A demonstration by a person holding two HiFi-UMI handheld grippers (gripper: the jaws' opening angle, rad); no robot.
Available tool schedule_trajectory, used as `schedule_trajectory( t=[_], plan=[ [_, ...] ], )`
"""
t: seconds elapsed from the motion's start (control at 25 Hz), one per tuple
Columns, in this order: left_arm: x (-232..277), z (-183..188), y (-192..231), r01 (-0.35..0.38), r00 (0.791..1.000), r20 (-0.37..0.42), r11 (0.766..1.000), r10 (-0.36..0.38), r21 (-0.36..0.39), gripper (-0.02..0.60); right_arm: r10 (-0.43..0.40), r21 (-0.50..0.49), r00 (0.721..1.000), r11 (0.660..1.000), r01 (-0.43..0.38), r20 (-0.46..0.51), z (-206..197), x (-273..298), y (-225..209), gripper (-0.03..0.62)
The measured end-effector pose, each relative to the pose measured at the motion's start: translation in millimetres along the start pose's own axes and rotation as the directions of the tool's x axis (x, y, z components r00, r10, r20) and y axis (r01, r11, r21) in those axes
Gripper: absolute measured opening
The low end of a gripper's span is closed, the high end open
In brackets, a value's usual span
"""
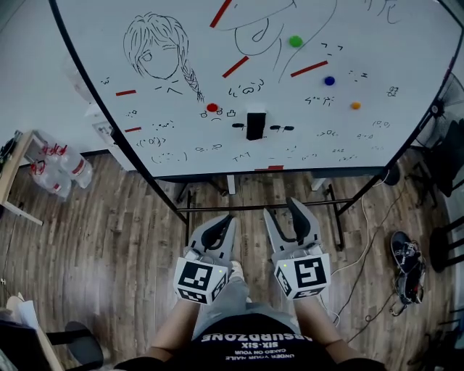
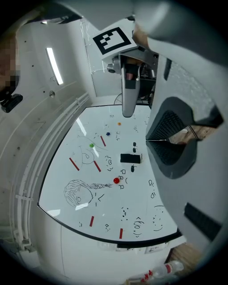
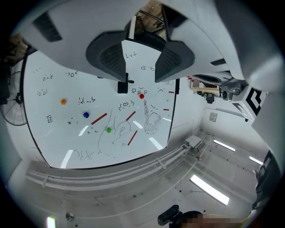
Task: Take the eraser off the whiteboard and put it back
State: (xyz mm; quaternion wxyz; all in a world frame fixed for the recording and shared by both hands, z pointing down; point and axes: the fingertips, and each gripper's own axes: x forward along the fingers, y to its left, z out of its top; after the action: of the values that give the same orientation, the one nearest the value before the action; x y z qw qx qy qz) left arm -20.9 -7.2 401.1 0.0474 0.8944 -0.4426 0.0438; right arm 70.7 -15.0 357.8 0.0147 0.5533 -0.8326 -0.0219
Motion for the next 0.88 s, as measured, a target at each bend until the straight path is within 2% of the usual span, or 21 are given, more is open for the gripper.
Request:
schedule_trajectory(
  t=[0.44,0.88],
  plan=[
    [48,11,40,-0.002,1.000,0.001,1.000,0.002,0.000,0.009,0.004,0.032,0.999,0.999,-0.003,-0.035,-5,65,-24,0.225],
    [77,14,72,-0.001,1.000,-0.013,1.000,0.001,-0.014,0.009,-0.022,0.086,0.998,0.996,0.028,-0.066,-14,112,-41,0.243]
  ],
)
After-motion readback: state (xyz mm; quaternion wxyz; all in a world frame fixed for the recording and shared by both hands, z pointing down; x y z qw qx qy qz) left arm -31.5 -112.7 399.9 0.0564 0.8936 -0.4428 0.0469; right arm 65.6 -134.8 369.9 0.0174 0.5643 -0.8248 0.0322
